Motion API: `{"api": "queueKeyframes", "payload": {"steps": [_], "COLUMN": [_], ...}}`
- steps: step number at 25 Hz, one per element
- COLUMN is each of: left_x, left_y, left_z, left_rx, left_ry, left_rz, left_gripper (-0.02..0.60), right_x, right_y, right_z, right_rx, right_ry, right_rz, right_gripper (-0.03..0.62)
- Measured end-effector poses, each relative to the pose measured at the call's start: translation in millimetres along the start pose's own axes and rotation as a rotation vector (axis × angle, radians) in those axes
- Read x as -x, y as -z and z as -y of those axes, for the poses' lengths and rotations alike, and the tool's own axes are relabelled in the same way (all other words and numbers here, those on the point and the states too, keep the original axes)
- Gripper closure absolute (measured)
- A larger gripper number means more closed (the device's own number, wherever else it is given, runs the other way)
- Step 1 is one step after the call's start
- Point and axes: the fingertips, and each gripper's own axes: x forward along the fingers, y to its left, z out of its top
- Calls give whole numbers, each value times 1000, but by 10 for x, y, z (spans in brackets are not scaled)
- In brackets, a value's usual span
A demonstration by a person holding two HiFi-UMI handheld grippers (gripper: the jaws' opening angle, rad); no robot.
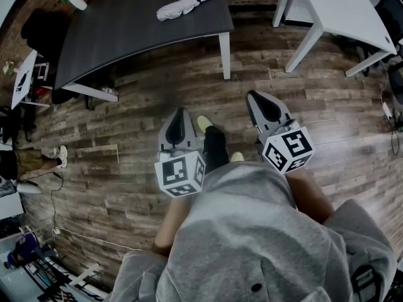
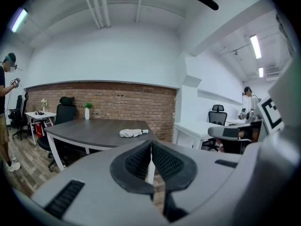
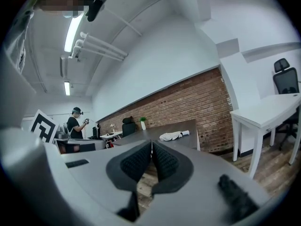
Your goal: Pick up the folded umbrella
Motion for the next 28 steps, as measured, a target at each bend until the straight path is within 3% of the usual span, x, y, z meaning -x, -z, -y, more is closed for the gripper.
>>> {"api": "queueKeyframes", "payload": {"steps": [12, 28], "left_x": [-612, -1524], "left_y": [-7, -303], "left_z": [-197, -589], "left_rx": [13, -2], "left_ry": [17, 41], "left_rz": [-42, -93], "left_gripper": [566, 566], "right_x": [-531, -1451], "right_y": [-97, -329], "right_z": [269, 689], "right_rx": [-3, -38], "right_ry": [11, 46], "right_rz": [-21, -47], "right_gripper": [569, 569]}}
